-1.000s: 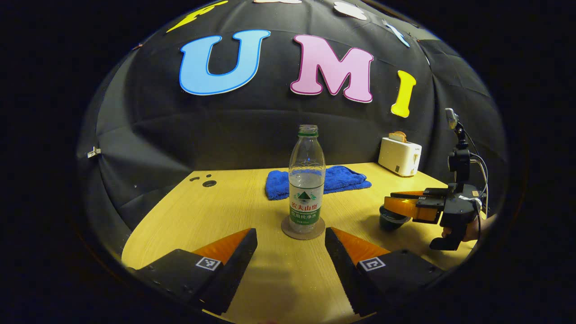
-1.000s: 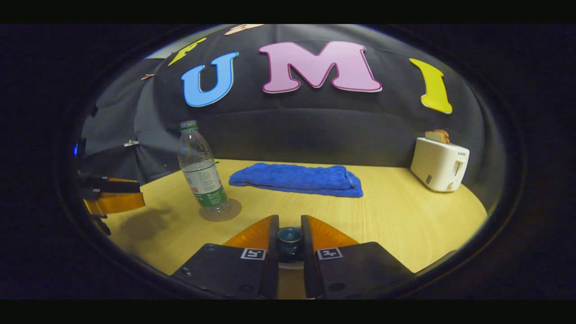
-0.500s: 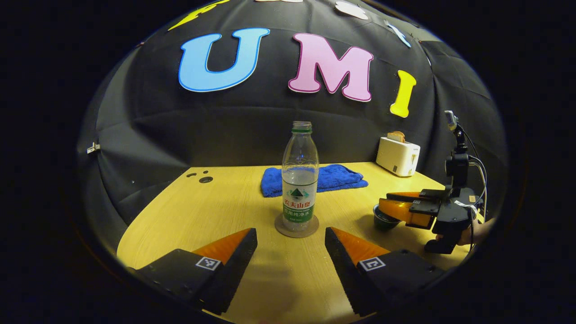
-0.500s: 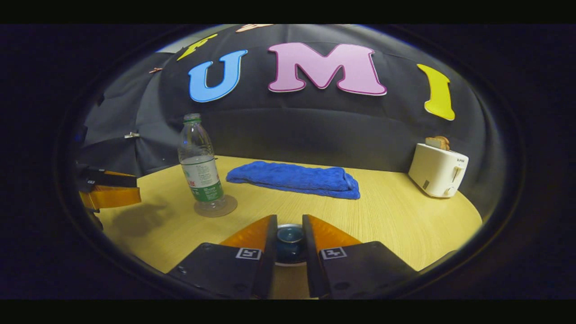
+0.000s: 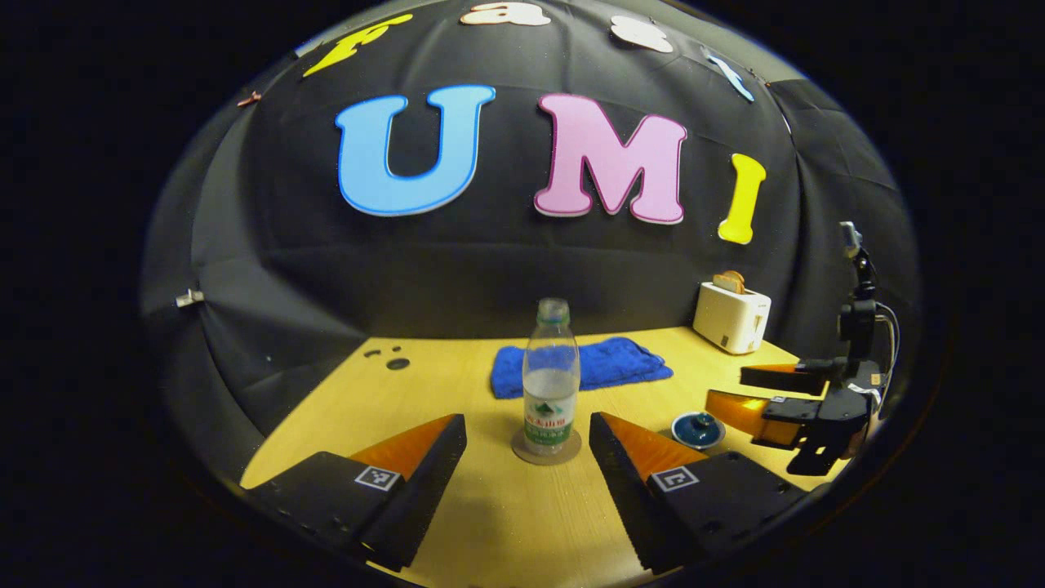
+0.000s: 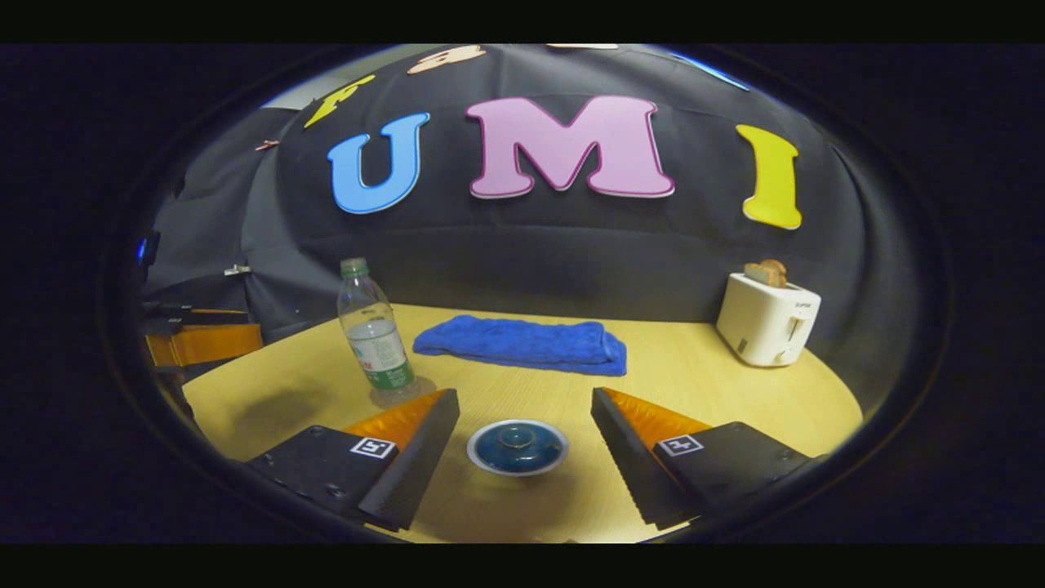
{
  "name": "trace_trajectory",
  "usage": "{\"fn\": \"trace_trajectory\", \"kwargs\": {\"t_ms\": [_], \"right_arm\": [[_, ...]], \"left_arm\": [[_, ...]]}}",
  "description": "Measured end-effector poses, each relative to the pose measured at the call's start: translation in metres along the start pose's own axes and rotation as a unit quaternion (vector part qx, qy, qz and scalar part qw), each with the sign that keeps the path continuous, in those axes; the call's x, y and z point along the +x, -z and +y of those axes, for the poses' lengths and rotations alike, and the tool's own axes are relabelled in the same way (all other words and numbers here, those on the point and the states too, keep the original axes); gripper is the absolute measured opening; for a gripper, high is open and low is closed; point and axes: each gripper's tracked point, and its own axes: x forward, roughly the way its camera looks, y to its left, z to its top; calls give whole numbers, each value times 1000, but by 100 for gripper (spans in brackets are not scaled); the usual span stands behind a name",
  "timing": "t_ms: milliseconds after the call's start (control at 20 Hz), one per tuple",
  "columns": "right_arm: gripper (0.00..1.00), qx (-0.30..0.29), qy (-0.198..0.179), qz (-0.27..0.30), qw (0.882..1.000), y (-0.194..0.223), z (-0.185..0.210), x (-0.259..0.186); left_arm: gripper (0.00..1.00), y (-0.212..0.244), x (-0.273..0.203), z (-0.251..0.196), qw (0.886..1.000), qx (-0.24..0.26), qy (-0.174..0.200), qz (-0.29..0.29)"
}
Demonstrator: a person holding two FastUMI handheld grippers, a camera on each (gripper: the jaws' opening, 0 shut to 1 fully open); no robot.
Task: Open the teacup lid with one hand, grasp the water bottle and pour water into the teacup with the other hand; after pouring, place the water bottle on the coaster and then close the teacup lid.
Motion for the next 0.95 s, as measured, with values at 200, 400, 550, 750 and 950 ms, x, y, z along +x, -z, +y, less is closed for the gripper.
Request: {"fn": "trace_trajectory", "kwargs": {"t_ms": [200, 400, 550, 750, 950], "right_arm": [[100, 5, 34, -20, 999, -60, -16, -41], [100, -9, 58, -46, 997, -117, -17, -76], [100, -16, 71, -64, 995, -148, -9, -110], [100, -6, 83, -80, 993, -162, 11, -151], [100, -3, 80, -72, 994, -153, 27, -167]], "left_arm": [[95, -71, -38, 8, 999, 5, -32, -42], [96, -127, -80, 20, 993, 71, -46, -87], [96, -142, -108, 5, 995, 39, -18, -92], [96, -141, -133, -3, 995, -7, -17, -95], [97, -128, -148, -5, 996, -29, -1, -79]]}}
